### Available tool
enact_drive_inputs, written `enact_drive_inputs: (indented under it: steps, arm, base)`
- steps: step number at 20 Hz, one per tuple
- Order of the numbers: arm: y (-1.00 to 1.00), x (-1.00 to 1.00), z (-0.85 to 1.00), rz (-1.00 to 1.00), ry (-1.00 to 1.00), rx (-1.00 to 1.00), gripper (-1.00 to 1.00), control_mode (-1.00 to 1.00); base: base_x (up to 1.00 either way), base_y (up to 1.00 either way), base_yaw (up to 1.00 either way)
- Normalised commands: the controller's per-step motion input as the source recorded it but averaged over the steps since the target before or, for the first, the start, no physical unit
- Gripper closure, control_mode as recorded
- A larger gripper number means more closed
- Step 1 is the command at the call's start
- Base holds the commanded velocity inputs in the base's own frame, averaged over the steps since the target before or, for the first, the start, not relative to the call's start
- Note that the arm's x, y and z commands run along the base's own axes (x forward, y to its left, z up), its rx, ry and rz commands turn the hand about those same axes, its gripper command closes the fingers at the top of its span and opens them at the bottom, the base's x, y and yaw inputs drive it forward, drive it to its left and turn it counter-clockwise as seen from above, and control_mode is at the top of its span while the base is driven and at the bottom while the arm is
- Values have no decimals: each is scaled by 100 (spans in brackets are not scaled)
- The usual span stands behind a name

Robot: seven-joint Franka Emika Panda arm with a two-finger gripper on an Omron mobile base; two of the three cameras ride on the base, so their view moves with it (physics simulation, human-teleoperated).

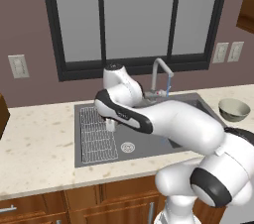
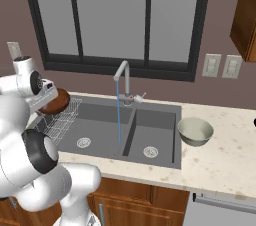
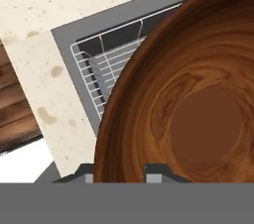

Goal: Rinse each bowl for a few seconds and place them down in the sink or on the counter.

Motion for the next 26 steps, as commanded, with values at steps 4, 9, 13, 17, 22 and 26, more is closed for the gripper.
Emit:
enact_drive_inputs:
  steps: [4,9,13,17,22,26]
  arm:
    - [-51,-19,10,-10,1,0,100,-100]
    - [-47,-15,10,-9,0,0,100,-100]
    - [-46,-8,4,-7,0,0,100,-100]
    - [-48,-3,2,-6,1,0,100,-100]
    - [-46,0,0,-5,2,0,100,-100]
    - [-39,0,0,-2,3,0,100,-100]
  base:
    - [0,0,0]
    - [0,0,0]
    - [0,0,0]
    - [0,0,0]
    - [0,0,0]
    - [0,0,0]
